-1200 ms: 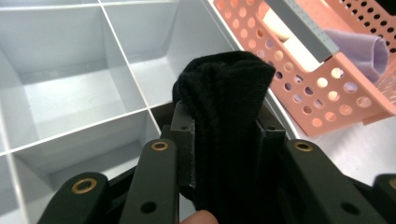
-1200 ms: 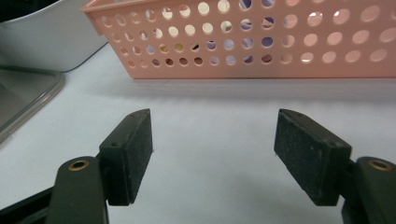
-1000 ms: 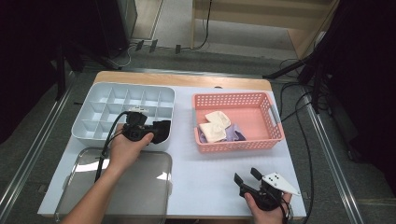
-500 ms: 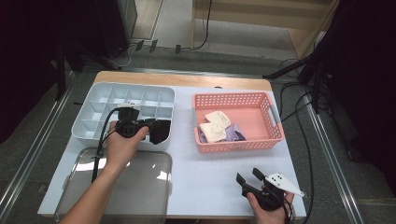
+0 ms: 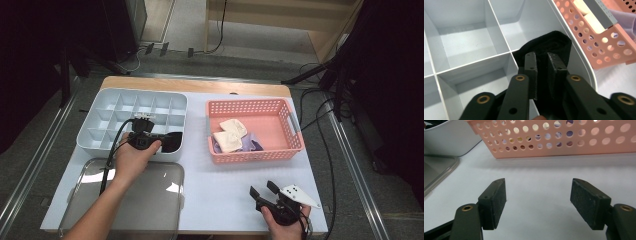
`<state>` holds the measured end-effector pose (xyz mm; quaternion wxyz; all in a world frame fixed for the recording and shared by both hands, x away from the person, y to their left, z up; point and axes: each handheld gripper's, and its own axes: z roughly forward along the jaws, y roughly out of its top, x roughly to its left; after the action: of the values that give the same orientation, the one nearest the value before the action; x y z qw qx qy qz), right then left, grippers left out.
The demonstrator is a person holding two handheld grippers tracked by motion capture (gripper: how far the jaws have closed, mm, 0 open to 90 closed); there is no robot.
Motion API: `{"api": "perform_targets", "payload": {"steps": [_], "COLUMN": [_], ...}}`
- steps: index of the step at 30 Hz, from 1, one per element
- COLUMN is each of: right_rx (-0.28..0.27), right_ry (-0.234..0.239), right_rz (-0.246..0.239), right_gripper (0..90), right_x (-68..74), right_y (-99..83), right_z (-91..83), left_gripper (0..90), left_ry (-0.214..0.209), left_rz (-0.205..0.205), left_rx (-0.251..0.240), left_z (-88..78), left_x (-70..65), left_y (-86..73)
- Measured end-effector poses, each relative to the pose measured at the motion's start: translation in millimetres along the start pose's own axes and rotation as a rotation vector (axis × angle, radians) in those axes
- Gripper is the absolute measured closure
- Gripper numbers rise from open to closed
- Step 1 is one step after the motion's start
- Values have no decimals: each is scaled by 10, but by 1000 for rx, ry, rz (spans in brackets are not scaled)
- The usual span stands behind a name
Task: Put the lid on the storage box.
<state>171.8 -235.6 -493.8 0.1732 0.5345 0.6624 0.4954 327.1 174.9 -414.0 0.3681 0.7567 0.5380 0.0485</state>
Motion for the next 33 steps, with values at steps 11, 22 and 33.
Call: {"api": "perform_targets", "payload": {"steps": [11,22,33], "right_rx": [-7,-17,-22], "right_ry": [0,1,-6], "right_rz": [9,16,11], "right_gripper": [312,325,323], "right_x": [-26,-22,-49], "right_y": [-2,-5,-5], "right_z": [-12,-24,-25], "left_gripper": [749,841,552], "left_ry": [41,72,33], "left_rz": [27,54,44], "left_rx": [-104,-31,-153], "left_z": [-19,124,-120], "left_x": [-85,-80,-68], "left_y": [-9,-20,-108]}}
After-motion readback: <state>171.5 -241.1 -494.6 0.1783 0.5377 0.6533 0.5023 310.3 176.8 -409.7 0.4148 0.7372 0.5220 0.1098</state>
